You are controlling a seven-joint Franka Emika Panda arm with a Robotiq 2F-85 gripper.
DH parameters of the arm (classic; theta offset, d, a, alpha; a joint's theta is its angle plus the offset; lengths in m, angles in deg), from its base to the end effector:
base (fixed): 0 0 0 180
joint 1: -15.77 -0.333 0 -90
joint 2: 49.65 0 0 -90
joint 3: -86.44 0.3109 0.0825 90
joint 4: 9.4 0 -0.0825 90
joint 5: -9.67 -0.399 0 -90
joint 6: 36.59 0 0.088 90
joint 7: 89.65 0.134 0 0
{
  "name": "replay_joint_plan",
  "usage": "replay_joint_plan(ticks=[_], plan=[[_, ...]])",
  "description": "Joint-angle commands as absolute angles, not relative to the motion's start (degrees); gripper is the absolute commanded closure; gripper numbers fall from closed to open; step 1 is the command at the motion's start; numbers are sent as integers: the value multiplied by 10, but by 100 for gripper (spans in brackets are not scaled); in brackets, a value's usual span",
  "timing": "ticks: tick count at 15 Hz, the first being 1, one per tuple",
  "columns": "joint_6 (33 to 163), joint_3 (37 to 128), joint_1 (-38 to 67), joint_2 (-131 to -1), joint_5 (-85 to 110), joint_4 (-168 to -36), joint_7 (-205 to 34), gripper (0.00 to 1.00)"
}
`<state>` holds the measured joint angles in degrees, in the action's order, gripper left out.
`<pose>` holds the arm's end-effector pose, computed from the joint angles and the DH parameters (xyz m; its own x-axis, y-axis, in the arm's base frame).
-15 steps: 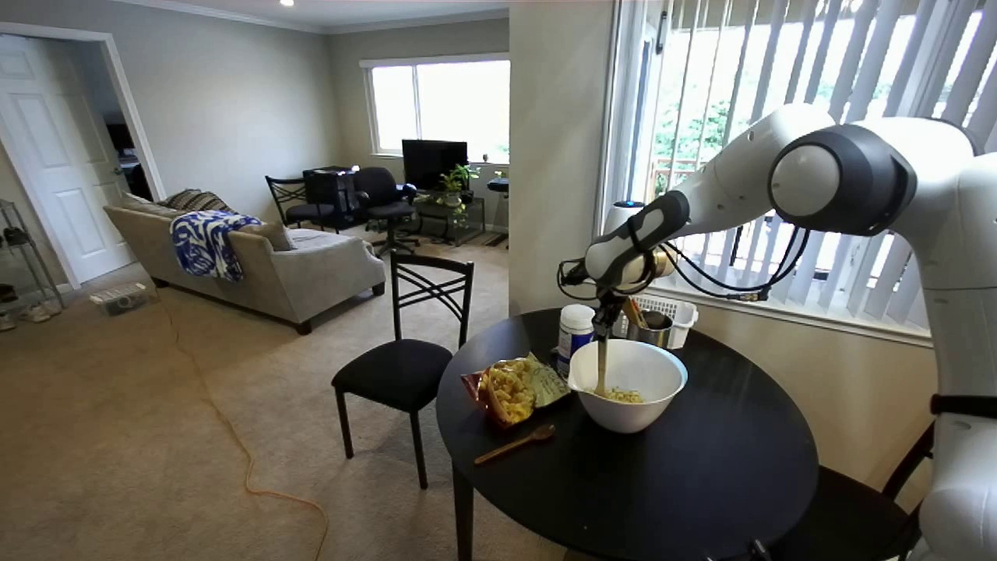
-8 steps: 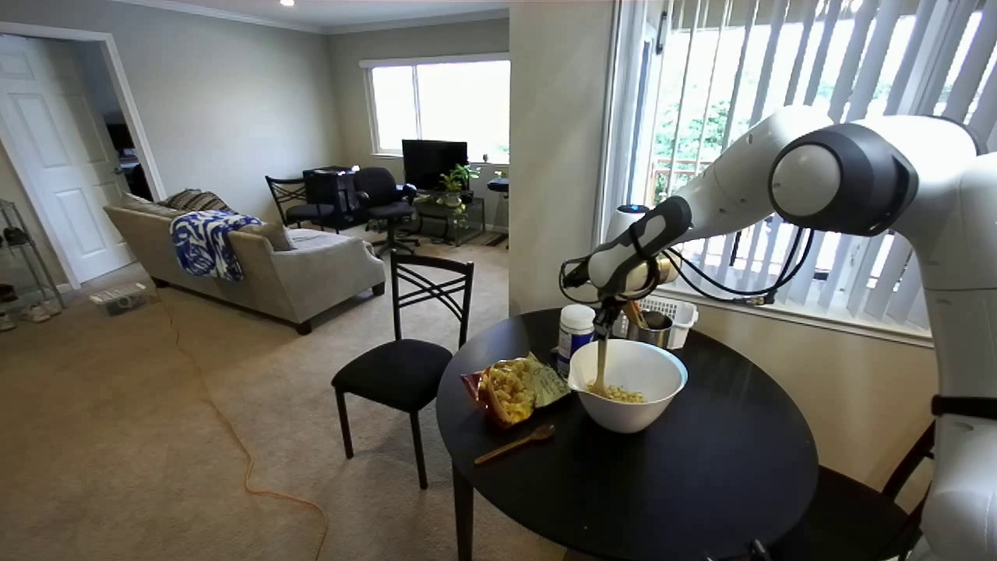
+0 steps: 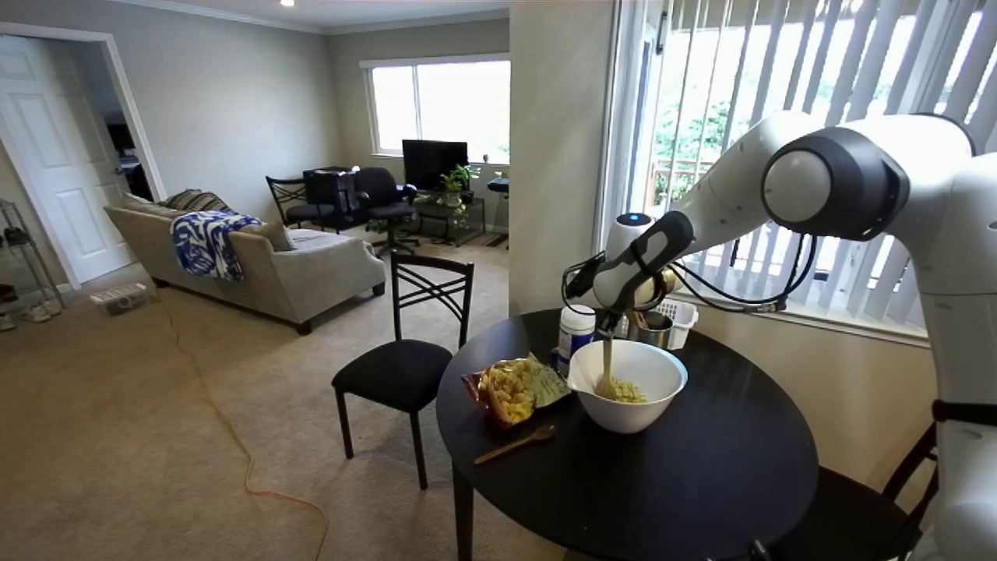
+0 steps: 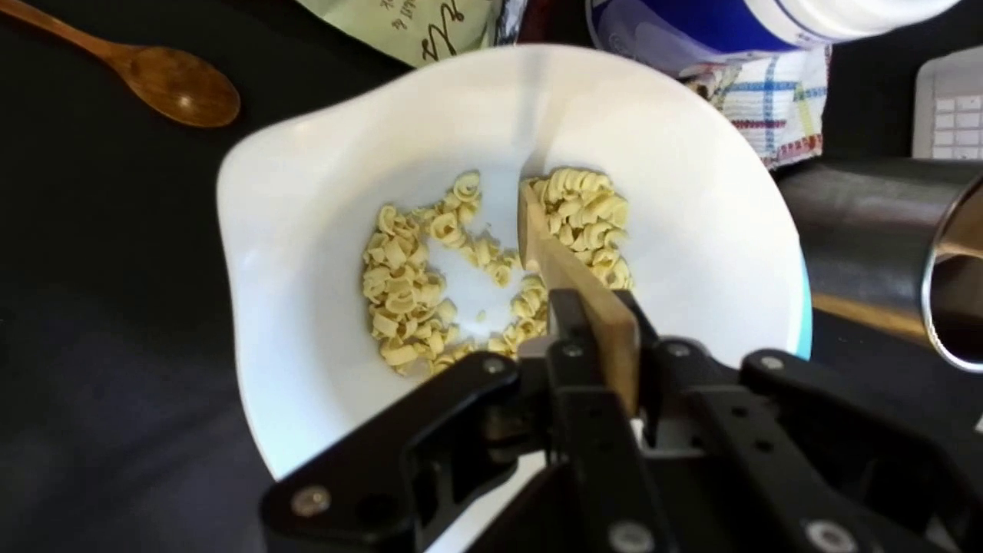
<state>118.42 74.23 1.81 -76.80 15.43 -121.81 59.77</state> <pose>0.6579 0.0268 0.2224 -0.7529 -0.6423 -0.1436 -0.5938 0.7570 -0.2725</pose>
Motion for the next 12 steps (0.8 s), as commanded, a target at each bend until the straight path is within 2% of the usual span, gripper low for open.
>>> replay_joint_plan(ticks=[1,4,6,9,12], plan=[[1205,620,-83,-776,153,-1243,597,95],[1196,534,-159,-788,154,-1250,597,95],[1192,511,-188,-787,158,-1258,597,95],[1173,533,-182,-770,162,-1268,583,95],[1127,620,-106,-748,203,-1265,577,96]])
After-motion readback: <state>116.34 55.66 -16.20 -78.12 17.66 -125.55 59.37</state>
